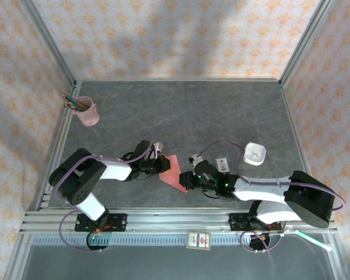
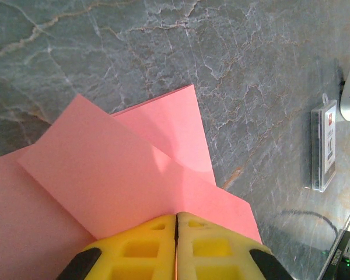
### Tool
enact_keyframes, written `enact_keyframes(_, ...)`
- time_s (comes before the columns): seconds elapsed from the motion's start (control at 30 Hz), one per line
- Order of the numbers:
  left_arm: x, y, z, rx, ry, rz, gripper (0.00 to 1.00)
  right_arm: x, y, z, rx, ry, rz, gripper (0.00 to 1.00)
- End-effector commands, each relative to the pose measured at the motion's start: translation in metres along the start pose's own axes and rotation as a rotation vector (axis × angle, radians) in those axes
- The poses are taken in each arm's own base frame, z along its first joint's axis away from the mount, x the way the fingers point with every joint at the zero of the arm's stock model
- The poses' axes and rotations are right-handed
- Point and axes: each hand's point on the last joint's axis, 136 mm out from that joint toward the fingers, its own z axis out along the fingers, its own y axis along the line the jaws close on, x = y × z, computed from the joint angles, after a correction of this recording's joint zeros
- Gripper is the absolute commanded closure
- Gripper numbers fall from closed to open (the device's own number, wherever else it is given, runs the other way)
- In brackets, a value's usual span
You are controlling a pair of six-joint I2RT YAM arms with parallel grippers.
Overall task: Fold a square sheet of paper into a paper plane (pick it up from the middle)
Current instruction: Fourth fold the wing at the center of the table.
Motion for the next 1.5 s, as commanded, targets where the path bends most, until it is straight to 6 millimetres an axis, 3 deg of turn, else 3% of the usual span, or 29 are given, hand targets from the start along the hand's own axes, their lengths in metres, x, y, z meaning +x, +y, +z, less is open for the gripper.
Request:
enact_keyframes(0.0,0.005,0.023,-0.001,-0.090,0.006,-0.008,0.88,0.005,0.016,0.002,-0.021,0.047,-0.103,0.84)
enact_keyframes(0.27,0.005,0.022,-0.001,-0.091,0.011,-0.007,0.88,0.010,-0.004,0.016,0.063,0.073,-0.084,0.89)
enact_keyframes(0.73,0.005,0.023,-0.002,-0.096,0.009,-0.005,0.88,0.031,-0.023,0.017,0.066,0.104,-0.019,0.92)
enact_keyframes(1.0,0.005,0.023,-0.002,-0.096,0.010,-0.002,0.88,0.028,-0.035,0.016,0.136,0.095,-0.023,0.94)
enact_keyframes(1.23,0.005,0.023,-0.002,-0.097,0.009,-0.001,0.88,0.009,-0.014,0.006,0.084,0.055,-0.055,0.92)
enact_keyframes(1.47,0.006,0.024,-0.002,-0.100,0.011,-0.002,0.88,0.005,0.006,-0.004,0.028,0.026,-0.096,0.91)
